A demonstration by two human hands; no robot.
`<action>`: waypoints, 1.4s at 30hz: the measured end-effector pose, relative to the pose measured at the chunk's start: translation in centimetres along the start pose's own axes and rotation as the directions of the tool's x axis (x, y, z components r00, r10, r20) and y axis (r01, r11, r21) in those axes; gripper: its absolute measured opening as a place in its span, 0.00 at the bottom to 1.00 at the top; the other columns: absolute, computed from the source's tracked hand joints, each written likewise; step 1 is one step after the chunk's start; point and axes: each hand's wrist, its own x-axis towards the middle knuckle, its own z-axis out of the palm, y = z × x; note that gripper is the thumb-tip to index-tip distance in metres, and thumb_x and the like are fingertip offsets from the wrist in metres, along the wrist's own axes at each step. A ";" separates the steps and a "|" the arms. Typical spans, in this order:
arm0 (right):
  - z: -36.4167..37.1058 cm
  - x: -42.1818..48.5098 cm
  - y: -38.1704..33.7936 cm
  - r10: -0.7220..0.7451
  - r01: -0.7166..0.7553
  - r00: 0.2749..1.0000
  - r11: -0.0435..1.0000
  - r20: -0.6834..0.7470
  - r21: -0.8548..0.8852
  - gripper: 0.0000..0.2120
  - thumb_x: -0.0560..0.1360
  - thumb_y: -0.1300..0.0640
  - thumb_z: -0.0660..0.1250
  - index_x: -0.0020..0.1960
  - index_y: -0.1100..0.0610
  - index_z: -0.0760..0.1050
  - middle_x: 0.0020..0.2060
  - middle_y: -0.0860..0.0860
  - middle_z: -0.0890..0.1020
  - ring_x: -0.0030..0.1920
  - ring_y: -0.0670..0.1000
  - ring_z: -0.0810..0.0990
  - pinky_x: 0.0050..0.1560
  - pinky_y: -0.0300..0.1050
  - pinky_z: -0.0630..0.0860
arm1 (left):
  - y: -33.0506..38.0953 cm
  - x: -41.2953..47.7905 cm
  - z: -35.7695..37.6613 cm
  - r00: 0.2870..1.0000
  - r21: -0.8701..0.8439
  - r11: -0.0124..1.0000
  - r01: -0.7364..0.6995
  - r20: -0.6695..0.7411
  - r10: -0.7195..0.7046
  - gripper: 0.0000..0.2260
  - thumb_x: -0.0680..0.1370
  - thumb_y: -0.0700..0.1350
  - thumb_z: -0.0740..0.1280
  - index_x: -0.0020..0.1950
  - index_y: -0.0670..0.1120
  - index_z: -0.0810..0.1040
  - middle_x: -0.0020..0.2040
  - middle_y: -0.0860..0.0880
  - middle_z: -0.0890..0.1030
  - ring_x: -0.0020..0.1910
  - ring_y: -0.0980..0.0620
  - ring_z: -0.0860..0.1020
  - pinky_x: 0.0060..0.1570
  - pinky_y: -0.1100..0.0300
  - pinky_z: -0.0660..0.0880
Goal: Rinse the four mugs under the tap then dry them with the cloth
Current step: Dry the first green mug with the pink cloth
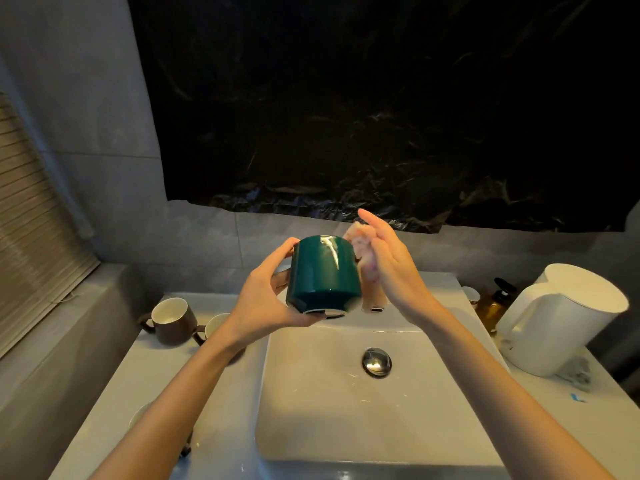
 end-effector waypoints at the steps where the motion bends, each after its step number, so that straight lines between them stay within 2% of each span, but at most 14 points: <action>1: 0.4 0.1 -0.1 -0.039 0.039 0.999 0.999 -0.035 -0.013 0.19 0.83 0.55 0.53 0.74 0.51 0.63 0.63 0.41 0.72 0.60 0.33 0.71 0.55 0.24 0.67 | 0.0 0.0 0.2 1.000 0.023 1.000 -0.003 0.004 0.003 0.43 0.60 0.44 0.82 0.71 0.52 0.66 0.65 0.55 0.74 0.64 0.52 0.74 0.61 0.50 0.75; 3: 0.7 0.0 0.1 -0.147 0.139 0.983 0.987 -0.109 -0.077 0.17 0.83 0.58 0.56 0.71 0.52 0.69 0.57 0.38 0.76 0.58 0.33 0.74 0.54 0.26 0.71 | 0.1 -0.1 0.1 1.000 0.025 1.000 -0.006 -0.009 0.006 0.43 0.60 0.46 0.82 0.71 0.53 0.66 0.65 0.55 0.74 0.64 0.53 0.74 0.61 0.51 0.75; 7: 0.8 -1.2 1.1 -0.341 0.331 0.933 0.938 -0.116 -0.097 0.13 0.79 0.65 0.63 0.59 0.55 0.80 0.57 0.45 0.82 0.62 0.44 0.77 0.58 0.40 0.76 | 0.6 0.2 -0.5 0.999 0.002 0.999 -0.033 -0.035 0.033 0.39 0.61 0.38 0.81 0.68 0.53 0.68 0.62 0.56 0.76 0.60 0.54 0.77 0.56 0.57 0.77; 11: 1.4 -2.8 1.5 -0.443 0.436 0.893 0.895 -0.079 -0.090 0.12 0.75 0.70 0.67 0.53 0.58 0.83 0.53 0.48 0.84 0.57 0.49 0.79 0.55 0.38 0.74 | 0.8 0.6 -0.8 0.996 -0.012 0.999 -0.030 -0.089 0.029 0.38 0.60 0.36 0.80 0.62 0.60 0.68 0.58 0.67 0.76 0.57 0.60 0.78 0.49 0.66 0.77; 14: 1.3 -1.9 0.7 -0.513 0.506 0.858 0.839 0.018 -0.200 0.13 0.74 0.67 0.66 0.53 0.56 0.83 0.51 0.46 0.84 0.53 0.50 0.79 0.53 0.39 0.74 | 0.7 0.6 -0.7 0.998 0.071 0.996 -0.056 -0.032 0.059 0.38 0.60 0.41 0.81 0.64 0.61 0.68 0.61 0.62 0.75 0.60 0.60 0.76 0.56 0.66 0.75; 17: 1.0 0.4 0.4 -0.425 0.399 0.905 0.865 -0.024 -0.303 0.14 0.75 0.65 0.65 0.55 0.51 0.83 0.51 0.42 0.84 0.54 0.46 0.78 0.55 0.44 0.75 | 0.3 0.4 -0.1 0.998 0.114 0.991 -0.066 -0.014 0.068 0.39 0.60 0.43 0.81 0.62 0.65 0.66 0.59 0.66 0.72 0.60 0.67 0.73 0.57 0.74 0.69; 20: 0.8 1.1 1.3 -0.226 0.207 0.970 0.959 -0.083 -0.192 0.14 0.78 0.61 0.63 0.58 0.50 0.82 0.53 0.40 0.83 0.58 0.42 0.78 0.59 0.48 0.76 | -0.3 0.4 0.1 0.998 0.073 0.997 -0.040 -0.037 0.043 0.41 0.60 0.40 0.82 0.67 0.57 0.68 0.63 0.56 0.74 0.62 0.62 0.74 0.60 0.67 0.72; 23: 0.9 -1.1 2.2 -0.308 0.296 0.949 0.944 -0.065 -0.146 0.14 0.75 0.59 0.63 0.57 0.52 0.82 0.55 0.43 0.83 0.58 0.46 0.79 0.57 0.48 0.77 | -0.8 0.8 -0.4 0.998 0.063 0.997 -0.036 -0.048 0.039 0.40 0.60 0.39 0.82 0.68 0.50 0.69 0.63 0.50 0.74 0.62 0.54 0.76 0.60 0.56 0.76; 26: 1.3 -3.0 2.1 -0.449 0.454 0.891 0.869 0.070 -0.197 0.12 0.75 0.64 0.66 0.55 0.54 0.83 0.55 0.44 0.83 0.54 0.48 0.79 0.52 0.41 0.74 | -0.9 1.0 -0.6 0.995 0.122 0.991 -0.051 -0.077 0.061 0.40 0.59 0.42 0.82 0.66 0.56 0.68 0.61 0.54 0.74 0.61 0.57 0.75 0.58 0.63 0.75; 28: 1.5 -2.3 1.7 -0.466 0.486 0.874 0.835 0.139 -0.257 0.15 0.73 0.68 0.67 0.54 0.53 0.83 0.55 0.44 0.83 0.51 0.44 0.79 0.52 0.36 0.71 | -0.7 1.0 -0.4 0.993 0.171 0.982 -0.080 -0.071 0.093 0.37 0.58 0.48 0.80 0.61 0.63 0.67 0.58 0.59 0.74 0.59 0.59 0.74 0.56 0.69 0.72; 31: 1.6 0.0 1.1 -0.443 0.447 0.891 0.822 0.097 -0.352 0.17 0.72 0.68 0.66 0.53 0.51 0.83 0.52 0.42 0.83 0.46 0.39 0.75 0.49 0.34 0.70 | -0.3 1.1 0.0 0.990 0.266 0.958 -0.108 -0.061 0.129 0.35 0.58 0.53 0.77 0.60 0.66 0.66 0.57 0.65 0.72 0.60 0.59 0.72 0.58 0.64 0.73; 36: 1.7 1.2 1.6 -0.376 0.335 0.925 0.870 -0.046 -0.362 0.17 0.74 0.67 0.64 0.53 0.49 0.83 0.50 0.39 0.83 0.50 0.46 0.78 0.52 0.44 0.74 | -0.7 1.1 0.3 0.988 0.317 0.942 -0.106 -0.074 0.136 0.35 0.58 0.50 0.79 0.62 0.57 0.69 0.56 0.59 0.74 0.60 0.55 0.72 0.55 0.52 0.76; 39: 2.0 -1.5 2.6 -0.489 0.481 0.869 0.804 0.074 -0.348 0.17 0.72 0.71 0.64 0.51 0.54 0.83 0.53 0.42 0.83 0.50 0.41 0.77 0.50 0.41 0.71 | -1.3 1.1 0.1 0.988 0.334 0.940 -0.067 -0.112 0.110 0.34 0.57 0.51 0.79 0.60 0.56 0.69 0.56 0.59 0.74 0.58 0.58 0.72 0.52 0.60 0.75; 42: 2.5 -3.0 2.7 -0.508 0.561 0.827 0.762 0.238 -0.324 0.14 0.73 0.68 0.63 0.51 0.56 0.83 0.54 0.45 0.83 0.50 0.38 0.75 0.50 0.36 0.67 | -1.6 1.1 0.2 0.988 0.369 0.929 -0.019 -0.136 0.074 0.38 0.57 0.52 0.79 0.64 0.55 0.69 0.58 0.57 0.73 0.56 0.62 0.71 0.50 0.69 0.69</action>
